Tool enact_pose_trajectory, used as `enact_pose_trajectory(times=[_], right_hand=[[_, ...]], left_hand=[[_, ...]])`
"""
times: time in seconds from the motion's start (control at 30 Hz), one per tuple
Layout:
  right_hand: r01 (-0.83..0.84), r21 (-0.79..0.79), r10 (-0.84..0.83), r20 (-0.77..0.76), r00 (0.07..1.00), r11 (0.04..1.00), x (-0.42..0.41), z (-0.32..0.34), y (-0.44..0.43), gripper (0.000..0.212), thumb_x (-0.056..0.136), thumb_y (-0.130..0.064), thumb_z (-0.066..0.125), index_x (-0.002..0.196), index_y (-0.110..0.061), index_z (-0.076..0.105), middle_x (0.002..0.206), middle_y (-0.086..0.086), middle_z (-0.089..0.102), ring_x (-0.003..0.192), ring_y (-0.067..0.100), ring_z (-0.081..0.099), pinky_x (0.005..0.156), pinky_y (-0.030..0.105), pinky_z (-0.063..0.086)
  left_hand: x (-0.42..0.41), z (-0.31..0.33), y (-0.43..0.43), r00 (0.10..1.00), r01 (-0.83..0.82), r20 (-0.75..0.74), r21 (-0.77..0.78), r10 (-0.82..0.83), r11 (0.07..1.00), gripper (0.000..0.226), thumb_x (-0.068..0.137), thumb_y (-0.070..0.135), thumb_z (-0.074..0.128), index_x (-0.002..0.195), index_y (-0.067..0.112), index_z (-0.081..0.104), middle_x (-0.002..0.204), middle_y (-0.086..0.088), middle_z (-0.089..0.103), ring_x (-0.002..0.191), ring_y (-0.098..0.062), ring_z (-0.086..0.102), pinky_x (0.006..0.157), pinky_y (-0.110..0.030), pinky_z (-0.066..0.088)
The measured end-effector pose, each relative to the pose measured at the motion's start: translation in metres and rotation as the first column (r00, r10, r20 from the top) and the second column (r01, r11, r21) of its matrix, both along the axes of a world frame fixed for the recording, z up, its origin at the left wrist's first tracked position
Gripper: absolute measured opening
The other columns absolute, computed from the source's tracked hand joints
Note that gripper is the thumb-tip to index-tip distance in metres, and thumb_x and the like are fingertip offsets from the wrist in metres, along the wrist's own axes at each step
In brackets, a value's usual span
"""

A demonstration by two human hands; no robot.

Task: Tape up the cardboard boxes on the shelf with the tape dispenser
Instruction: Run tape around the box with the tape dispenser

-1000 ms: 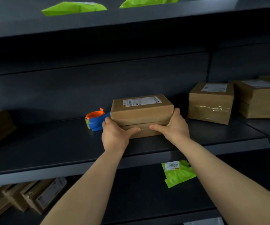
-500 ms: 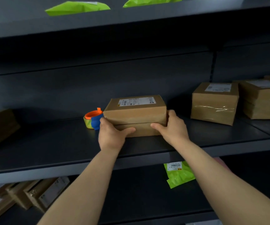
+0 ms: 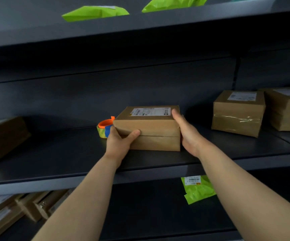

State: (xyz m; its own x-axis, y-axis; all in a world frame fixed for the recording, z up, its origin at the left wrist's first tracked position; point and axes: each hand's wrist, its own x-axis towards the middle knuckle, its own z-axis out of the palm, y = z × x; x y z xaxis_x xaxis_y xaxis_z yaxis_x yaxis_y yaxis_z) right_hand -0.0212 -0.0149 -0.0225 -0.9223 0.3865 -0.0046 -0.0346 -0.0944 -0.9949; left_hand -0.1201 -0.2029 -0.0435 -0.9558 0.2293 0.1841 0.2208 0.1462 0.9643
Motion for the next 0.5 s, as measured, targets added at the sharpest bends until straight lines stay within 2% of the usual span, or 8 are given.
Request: enact_pose_trajectory(times=[0.07, 0.13, 0.2, 0.23, 0.3, 0.4, 0.43, 0.5], right_hand=[[-0.022, 0.191, 0.014, 0.044, 0.999, 0.981, 0.015, -0.003, -0.007, 0.111, 0.056, -0.095, 0.048, 0.149, -0.037, 0.033, 0.138, -0.013, 0.049, 0.125, 0.012, 0.047, 0.112, 0.040, 0.031], [0.053, 0.380, -0.073, 0.039, 0.997, 0.923, 0.026, -0.010, -0.014, 0.089, 0.065, -0.093, 0.039, 0.128, -0.033, 0.059, 0.124, -0.012, 0.063, 0.110, 0.011, 0.062, 0.107, 0.041, 0.040], [0.220, 0.488, -0.217, -0.063, 0.974, 0.845, 0.032, -0.011, -0.020, 0.053, 0.087, -0.072, 0.042, 0.103, -0.029, 0.067, 0.094, -0.009, 0.073, 0.082, 0.011, 0.071, 0.091, 0.037, 0.050], [0.328, 0.571, -0.320, -0.118, 0.940, 0.753, 0.031, -0.010, -0.019, 0.039, 0.093, -0.059, 0.045, 0.103, -0.028, 0.065, 0.093, -0.010, 0.072, 0.085, 0.012, 0.070, 0.086, 0.033, 0.050], [0.414, 0.729, -0.410, -0.199, 0.890, 0.545, 0.030, -0.001, -0.015, 0.035, 0.096, -0.045, 0.051, 0.126, -0.029, 0.055, 0.124, -0.006, 0.061, 0.117, 0.016, 0.057, 0.091, 0.031, 0.044], [0.184, 0.902, -0.224, -0.101, 0.969, 0.391, 0.023, 0.010, -0.014, 0.061, 0.097, -0.040, 0.051, 0.150, -0.038, 0.022, 0.162, -0.007, 0.009, 0.149, 0.017, 0.003, 0.118, 0.045, 0.014], [0.129, 0.937, -0.176, -0.074, 0.982, 0.326, 0.021, 0.011, -0.016, 0.060, 0.097, -0.037, 0.050, 0.150, -0.038, 0.023, 0.163, -0.008, 0.006, 0.149, 0.015, -0.003, 0.119, 0.046, 0.007], [0.191, 0.948, -0.196, -0.143, 0.970, 0.255, 0.024, 0.011, -0.020, 0.048, 0.095, -0.033, 0.048, 0.142, -0.034, 0.038, 0.156, -0.004, 0.029, 0.146, 0.016, 0.014, 0.119, 0.046, 0.011]], left_hand=[[-0.004, 0.001, 0.000, 0.994, -0.104, -0.029, -0.061, 0.102, 0.993, 0.066, 0.080, 0.038, 0.076, 0.133, 0.019, 0.043, 0.127, 0.001, 0.054, 0.117, -0.020, 0.052, 0.100, -0.036, 0.042], [-0.010, 0.002, 0.000, 0.960, -0.278, -0.056, -0.151, 0.273, 0.949, 0.065, 0.086, 0.035, 0.069, 0.139, 0.016, 0.038, 0.137, -0.010, 0.044, 0.125, -0.031, 0.046, 0.104, -0.045, 0.040], [-0.008, 0.002, 0.004, 0.929, -0.367, -0.004, -0.127, 0.370, 0.921, 0.058, 0.092, 0.036, 0.058, 0.141, 0.014, 0.038, 0.141, -0.015, 0.038, 0.125, -0.036, 0.044, 0.105, -0.050, 0.040], [-0.003, 0.004, 0.008, 0.927, -0.369, 0.052, -0.044, 0.371, 0.928, 0.052, 0.094, 0.039, 0.052, 0.140, 0.016, 0.042, 0.139, -0.015, 0.041, 0.122, -0.034, 0.047, 0.104, -0.050, 0.040], [0.008, 0.010, 0.018, 0.948, -0.303, 0.147, 0.152, 0.282, 0.941, 0.053, 0.095, 0.053, 0.043, 0.136, 0.021, 0.048, 0.135, -0.008, 0.050, 0.119, -0.029, 0.050, 0.106, -0.046, 0.039], [0.014, 0.022, 0.035, 0.961, -0.198, 0.235, 0.203, 0.149, 0.959, 0.093, 0.066, 0.084, 0.048, 0.141, 0.030, 0.041, 0.140, -0.002, 0.048, 0.128, -0.030, 0.044, 0.111, -0.050, 0.031], [0.016, 0.025, 0.039, 0.957, -0.184, 0.256, 0.173, 0.136, 0.968, 0.102, 0.054, 0.086, 0.054, 0.140, 0.032, 0.042, 0.140, -0.001, 0.049, 0.127, -0.030, 0.045, 0.109, -0.050, 0.033], [0.013, 0.028, 0.045, 0.951, -0.133, 0.296, 0.120, 0.092, 0.984, 0.094, 0.049, 0.075, 0.065, 0.131, 0.034, 0.049, 0.131, -0.002, 0.056, 0.117, -0.028, 0.053, 0.103, -0.047, 0.041]])
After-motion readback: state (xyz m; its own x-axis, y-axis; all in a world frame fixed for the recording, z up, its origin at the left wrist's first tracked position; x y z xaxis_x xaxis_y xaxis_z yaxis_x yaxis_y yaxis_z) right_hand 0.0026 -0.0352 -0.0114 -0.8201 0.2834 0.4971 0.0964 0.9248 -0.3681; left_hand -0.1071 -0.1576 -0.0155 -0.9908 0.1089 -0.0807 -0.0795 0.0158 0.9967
